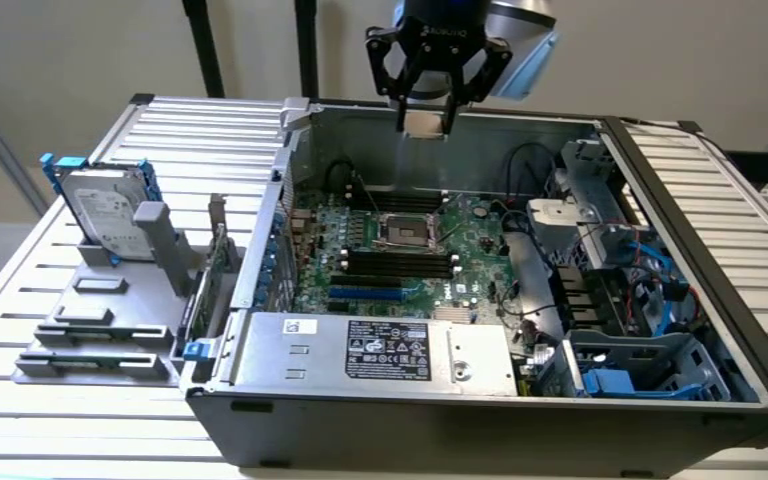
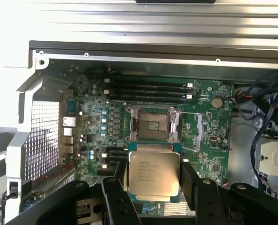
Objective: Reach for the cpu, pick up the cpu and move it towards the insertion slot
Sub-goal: 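Pick up the cpu and move it towards the insertion slot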
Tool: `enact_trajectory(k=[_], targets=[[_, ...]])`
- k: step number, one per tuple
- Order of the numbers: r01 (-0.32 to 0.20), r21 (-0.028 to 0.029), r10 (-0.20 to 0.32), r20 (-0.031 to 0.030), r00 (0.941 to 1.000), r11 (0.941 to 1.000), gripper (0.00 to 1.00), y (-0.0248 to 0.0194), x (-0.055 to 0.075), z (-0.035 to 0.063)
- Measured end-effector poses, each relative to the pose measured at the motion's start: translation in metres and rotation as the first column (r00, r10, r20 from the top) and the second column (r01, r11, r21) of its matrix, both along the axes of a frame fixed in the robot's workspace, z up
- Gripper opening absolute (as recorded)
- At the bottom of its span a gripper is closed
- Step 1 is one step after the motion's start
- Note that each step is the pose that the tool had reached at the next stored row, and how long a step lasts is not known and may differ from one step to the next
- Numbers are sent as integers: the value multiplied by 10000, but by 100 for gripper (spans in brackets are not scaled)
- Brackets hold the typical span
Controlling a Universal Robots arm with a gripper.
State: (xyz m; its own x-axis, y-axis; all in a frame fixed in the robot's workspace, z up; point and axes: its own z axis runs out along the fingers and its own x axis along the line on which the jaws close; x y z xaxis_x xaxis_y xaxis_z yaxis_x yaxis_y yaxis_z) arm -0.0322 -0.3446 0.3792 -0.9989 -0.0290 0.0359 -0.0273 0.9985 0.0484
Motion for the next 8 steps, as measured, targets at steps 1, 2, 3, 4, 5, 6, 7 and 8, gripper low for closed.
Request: enact_trajectory(k=[1,2,3,4,5,6,7,8], targets=[[1,-15,-1,1,10000,10000,55,27,4,-12],[5,-31,-5,0,10000,10000,55,51,7,-24],[9,-44,-9,1,10000,10000,55,72,9,-35],[16,-55,-16,2,10000,10000,55,92,11,-48],[22,-67,-22,3,10000,10000,55,110,12,-59],[27,-75,-27,6,10000,10000,55,126,13,-70],[31,-82,-31,10,10000,10000,55,139,14,-79],[34,-87,-34,14,10000,10000,55,148,16,-88]])
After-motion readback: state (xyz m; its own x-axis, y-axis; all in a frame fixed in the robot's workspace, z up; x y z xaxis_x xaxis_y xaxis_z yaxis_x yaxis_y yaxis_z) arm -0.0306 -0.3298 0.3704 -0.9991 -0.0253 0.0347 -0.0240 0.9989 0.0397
